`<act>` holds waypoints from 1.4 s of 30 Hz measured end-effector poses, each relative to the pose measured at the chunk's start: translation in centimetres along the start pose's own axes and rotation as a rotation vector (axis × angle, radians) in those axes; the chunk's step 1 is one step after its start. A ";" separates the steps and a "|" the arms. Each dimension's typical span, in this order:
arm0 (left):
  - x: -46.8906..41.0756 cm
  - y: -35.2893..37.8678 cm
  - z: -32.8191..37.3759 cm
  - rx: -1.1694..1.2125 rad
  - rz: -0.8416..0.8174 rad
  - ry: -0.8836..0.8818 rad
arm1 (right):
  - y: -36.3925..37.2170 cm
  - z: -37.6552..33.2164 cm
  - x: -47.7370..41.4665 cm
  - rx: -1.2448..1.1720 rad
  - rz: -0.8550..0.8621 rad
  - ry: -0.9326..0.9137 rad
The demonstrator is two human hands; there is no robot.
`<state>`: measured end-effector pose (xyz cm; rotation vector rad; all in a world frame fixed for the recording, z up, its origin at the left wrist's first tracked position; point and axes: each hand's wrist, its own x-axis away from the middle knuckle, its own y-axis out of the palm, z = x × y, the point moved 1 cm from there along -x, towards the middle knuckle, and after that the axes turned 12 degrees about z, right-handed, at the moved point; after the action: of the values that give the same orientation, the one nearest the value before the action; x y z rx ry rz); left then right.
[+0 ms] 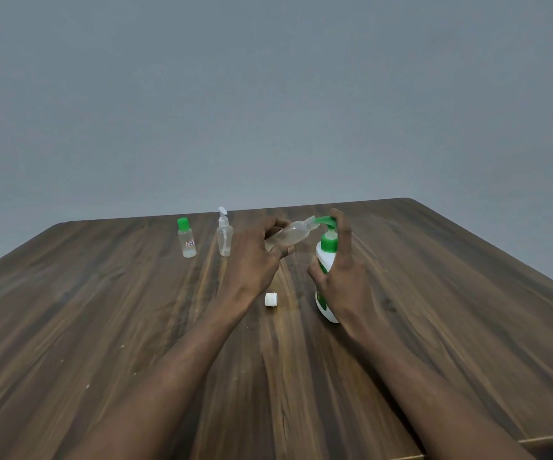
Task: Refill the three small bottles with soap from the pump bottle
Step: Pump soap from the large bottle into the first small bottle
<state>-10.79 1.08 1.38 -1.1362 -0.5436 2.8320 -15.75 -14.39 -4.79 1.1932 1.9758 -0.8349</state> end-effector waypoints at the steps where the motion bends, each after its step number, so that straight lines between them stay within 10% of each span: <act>1: 0.0 0.0 0.0 0.005 -0.002 -0.002 | -0.1 0.0 0.0 -0.004 0.003 0.002; 42: -1.0 -0.9 -2.2 0.449 -0.271 -0.228 | -0.2 0.1 -0.3 -0.030 -0.014 -0.014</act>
<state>-8.65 2.42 0.84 -0.6155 -0.0485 2.6609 -15.82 -14.67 -4.57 1.1550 1.9805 -0.8156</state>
